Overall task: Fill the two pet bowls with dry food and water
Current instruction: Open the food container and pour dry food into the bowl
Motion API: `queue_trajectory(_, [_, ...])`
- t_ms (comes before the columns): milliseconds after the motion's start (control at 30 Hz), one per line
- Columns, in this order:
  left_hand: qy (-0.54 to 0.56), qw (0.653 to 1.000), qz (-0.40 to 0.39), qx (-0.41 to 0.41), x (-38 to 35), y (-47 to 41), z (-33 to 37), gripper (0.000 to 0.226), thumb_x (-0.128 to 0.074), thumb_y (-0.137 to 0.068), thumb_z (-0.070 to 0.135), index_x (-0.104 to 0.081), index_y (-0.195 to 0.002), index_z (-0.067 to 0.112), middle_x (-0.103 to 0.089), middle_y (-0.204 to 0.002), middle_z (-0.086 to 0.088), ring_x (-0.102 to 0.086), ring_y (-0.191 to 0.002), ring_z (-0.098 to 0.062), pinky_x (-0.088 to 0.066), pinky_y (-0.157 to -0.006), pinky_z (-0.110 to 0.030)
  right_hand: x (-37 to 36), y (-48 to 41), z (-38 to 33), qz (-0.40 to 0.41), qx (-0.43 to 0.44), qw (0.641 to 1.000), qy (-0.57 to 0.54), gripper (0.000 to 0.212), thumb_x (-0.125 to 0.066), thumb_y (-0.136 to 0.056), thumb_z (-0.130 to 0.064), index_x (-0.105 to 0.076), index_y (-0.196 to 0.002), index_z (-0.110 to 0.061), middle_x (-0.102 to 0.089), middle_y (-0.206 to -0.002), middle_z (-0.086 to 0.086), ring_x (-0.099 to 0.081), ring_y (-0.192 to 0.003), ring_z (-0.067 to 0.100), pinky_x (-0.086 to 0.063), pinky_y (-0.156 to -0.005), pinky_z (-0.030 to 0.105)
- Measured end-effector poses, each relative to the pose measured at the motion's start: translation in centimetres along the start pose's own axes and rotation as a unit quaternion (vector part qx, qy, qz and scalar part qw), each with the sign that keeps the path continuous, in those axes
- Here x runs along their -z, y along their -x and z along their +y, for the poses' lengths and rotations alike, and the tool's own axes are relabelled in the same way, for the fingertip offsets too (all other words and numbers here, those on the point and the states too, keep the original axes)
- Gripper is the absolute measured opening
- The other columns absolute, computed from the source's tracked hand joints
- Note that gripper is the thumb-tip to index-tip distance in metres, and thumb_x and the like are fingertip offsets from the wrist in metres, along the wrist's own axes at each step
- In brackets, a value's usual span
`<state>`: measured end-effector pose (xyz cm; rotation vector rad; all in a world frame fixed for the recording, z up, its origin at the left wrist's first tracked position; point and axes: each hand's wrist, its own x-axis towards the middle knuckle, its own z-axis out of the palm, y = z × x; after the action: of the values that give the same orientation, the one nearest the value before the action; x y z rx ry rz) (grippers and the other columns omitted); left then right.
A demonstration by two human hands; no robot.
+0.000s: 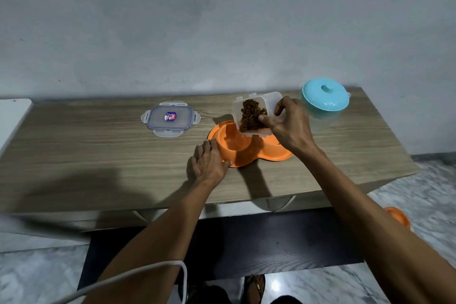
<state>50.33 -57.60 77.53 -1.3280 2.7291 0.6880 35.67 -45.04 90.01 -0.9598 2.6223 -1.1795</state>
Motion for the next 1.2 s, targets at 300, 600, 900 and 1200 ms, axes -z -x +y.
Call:
queue_trajectory(300, [0.006, 1.000, -0.002, 0.004, -0.21, -0.09, -0.08, 0.092, -0.068, -0.082, 0.052, -0.020, -0.153, 0.017, -0.031, -0.156, -0.007, -0.028, -0.143, -0.030, -0.032, -0.111, -0.053, -0.17, 0.15, 0.18, 0.001, 0.033, 0.999, 0.025, 0.037, -0.081, -0.078, -0.033, -0.048, -0.085, -0.016, -0.053, -0.103, 0.004, -0.044, -0.093, 0.019, -0.028, -0.070, 0.027])
queue_trajectory(600, [0.005, 1.000, 0.006, 0.002, -0.32, -0.19, -0.15, 0.091, -0.071, -0.080, 0.051, -0.023, -0.151, 0.019, -0.033, -0.154, -0.006, -0.030, -0.141, -0.029, -0.034, -0.109, -0.052, -0.39, 0.16, 0.11, 0.005, 0.048, 0.999, 0.024, 0.037, -0.081, -0.078, -0.031, -0.049, -0.085, -0.015, -0.052, -0.105, 0.003, -0.044, -0.095, 0.017, -0.031, -0.072, 0.026])
queue_trajectory(900, [0.008, 1.000, 0.010, 0.004, -0.42, -0.26, -0.12, 0.090, -0.071, -0.080, 0.049, -0.024, -0.151, 0.019, -0.033, -0.154, -0.005, -0.031, -0.141, -0.029, -0.034, -0.110, -0.051, -0.71, 0.26, 0.27, 0.010, 0.054, 0.998, 0.022, 0.039, -0.082, -0.076, -0.031, -0.048, -0.085, -0.015, -0.050, -0.102, 0.002, -0.046, -0.092, 0.019, -0.032, -0.071, 0.026])
queue_trajectory(1200, [0.012, 1.000, 0.010, 0.002, -0.26, -0.04, -0.09, 0.091, -0.070, -0.082, 0.048, -0.022, -0.152, 0.018, -0.031, -0.156, -0.005, -0.028, -0.142, -0.028, -0.031, -0.112, -0.051, -0.95, 0.24, 0.29, 0.014, 0.068, 0.997, 0.031, 0.039, -0.083, -0.076, -0.030, -0.049, -0.086, -0.014, -0.050, -0.103, 0.003, -0.046, -0.090, 0.018, -0.034, -0.071, 0.026])
